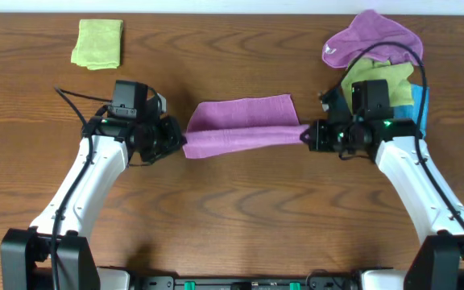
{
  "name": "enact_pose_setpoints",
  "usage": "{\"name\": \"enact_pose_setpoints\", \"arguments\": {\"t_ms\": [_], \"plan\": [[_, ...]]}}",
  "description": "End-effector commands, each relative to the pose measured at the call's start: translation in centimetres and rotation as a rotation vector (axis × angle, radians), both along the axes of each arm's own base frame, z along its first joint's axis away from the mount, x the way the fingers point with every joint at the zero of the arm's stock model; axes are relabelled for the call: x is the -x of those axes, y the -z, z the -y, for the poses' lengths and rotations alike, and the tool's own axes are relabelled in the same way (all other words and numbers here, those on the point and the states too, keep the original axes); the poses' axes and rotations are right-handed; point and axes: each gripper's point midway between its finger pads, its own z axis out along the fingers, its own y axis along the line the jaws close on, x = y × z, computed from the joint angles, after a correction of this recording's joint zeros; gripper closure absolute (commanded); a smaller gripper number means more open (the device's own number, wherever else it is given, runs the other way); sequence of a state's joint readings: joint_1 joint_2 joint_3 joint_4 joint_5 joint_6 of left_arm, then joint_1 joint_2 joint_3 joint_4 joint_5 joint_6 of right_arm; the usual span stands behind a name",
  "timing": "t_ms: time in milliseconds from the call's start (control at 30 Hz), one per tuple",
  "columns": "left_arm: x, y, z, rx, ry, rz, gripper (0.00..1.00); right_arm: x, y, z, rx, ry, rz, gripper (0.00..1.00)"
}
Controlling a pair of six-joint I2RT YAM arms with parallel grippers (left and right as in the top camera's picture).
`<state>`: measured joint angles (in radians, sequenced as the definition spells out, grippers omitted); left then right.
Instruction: Fold the cloth
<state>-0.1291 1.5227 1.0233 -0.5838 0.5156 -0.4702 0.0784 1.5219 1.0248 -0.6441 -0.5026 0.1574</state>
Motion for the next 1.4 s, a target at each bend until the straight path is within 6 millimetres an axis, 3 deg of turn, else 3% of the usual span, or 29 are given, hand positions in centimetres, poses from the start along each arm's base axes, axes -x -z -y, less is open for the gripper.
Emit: {"name": "enact_pose_setpoints", "arguments": {"t_ms": [0, 300, 633, 833, 1133, 1367], "plan": [[-1.8, 1.2, -2.4, -0.115, -0.070, 0.029, 0.94, -1.9, 0.5, 1.3, 0.070, 0.046, 0.044, 0.98], [-5.8, 4.2, -1.9, -0.106, -0.074, 0.096, 0.94, -5.4, 3.6, -0.5, 0.048, 0.047, 0.084, 0.98], [-9.9, 3.7, -2.0, -0.106, -0.097, 0.244, 0.94, -8.6, 3.3, -1.1, 0.020, 0.063, 0.201, 0.98], [-9.3, 4.8, -2.0, -0.113, -0.093, 0.201, 0.94, -8.4, 4.1, -1.1, 0.023, 0.064, 0.178, 0.98], [-5.6, 6.7, -2.0, -0.117, -0.070, 0.028, 0.95, -6.2, 6.5, 0.0, 0.103, 0.052, 0.066, 0.98], [-6.1, 7.1, -3.1, -0.179, -0.094, 0.046, 0.94, -6.1, 8.3, 0.1, 0.119, 0.052, 0.031, 0.98]]}}
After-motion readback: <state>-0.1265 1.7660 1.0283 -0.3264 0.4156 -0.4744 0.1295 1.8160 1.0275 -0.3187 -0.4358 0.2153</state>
